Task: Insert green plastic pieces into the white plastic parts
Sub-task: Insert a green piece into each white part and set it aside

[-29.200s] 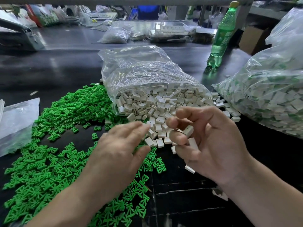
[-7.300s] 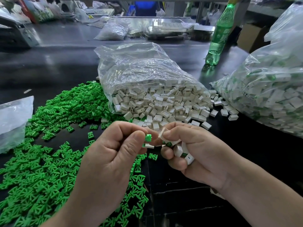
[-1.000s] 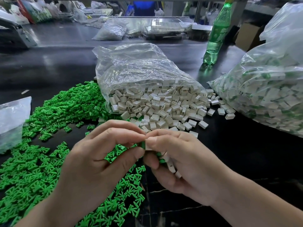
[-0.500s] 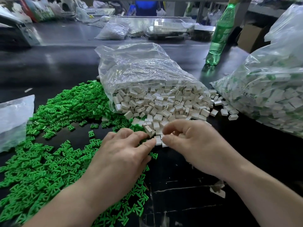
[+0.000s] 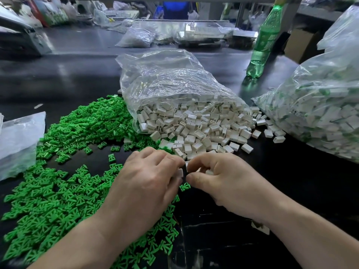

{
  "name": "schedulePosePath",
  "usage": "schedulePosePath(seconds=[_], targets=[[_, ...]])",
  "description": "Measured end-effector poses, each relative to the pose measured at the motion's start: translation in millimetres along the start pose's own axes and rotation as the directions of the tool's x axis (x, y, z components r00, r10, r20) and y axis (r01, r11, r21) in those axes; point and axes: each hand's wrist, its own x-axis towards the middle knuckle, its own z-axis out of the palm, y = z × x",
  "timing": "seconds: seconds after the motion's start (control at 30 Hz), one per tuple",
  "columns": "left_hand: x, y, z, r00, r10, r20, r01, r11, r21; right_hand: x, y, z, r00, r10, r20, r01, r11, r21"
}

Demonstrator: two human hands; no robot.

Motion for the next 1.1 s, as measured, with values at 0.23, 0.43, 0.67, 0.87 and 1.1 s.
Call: schedulePosePath(seconds=[0.23,0.43,0.67,0.87,1.1], targets=[[1.0,5.0,-6.7,0.994,0.013,-0.106,-0.036,0.975,-0.22,0.6,-7.9,4.5,0.991,0.024,0.134,-0.09,0.854,0.513],[-0.1,6.3,-12.1,0.968,-0.222,-0.12,0.152,0.891,-0.429,2.5,-11.7,0.0,0.986,0.126,0.11,-0.167,0.714,0.68],[-2.6,-0.6,-15.1,0.811,-0.535,0.239,0.429,0.263,-0.864,2.2,-11.3,-5.1,0.964,0.03,0.264,-0.248,0.458,0.854],[-0.4,3.3,-17.8,0.821,-0.487,0.298,0.389,0.097,-0.916,1.4,-13.7,-6.9,0.958,-0.055,0.281,-0.224,0.47,0.854],[-0.4,6.2,-18.2,0.809,-0.489,0.327,0.419,0.09,-0.903,-1.4,-14.6,-2.7,0.978,0.022,0.206,-0.177,0.605,0.776]])
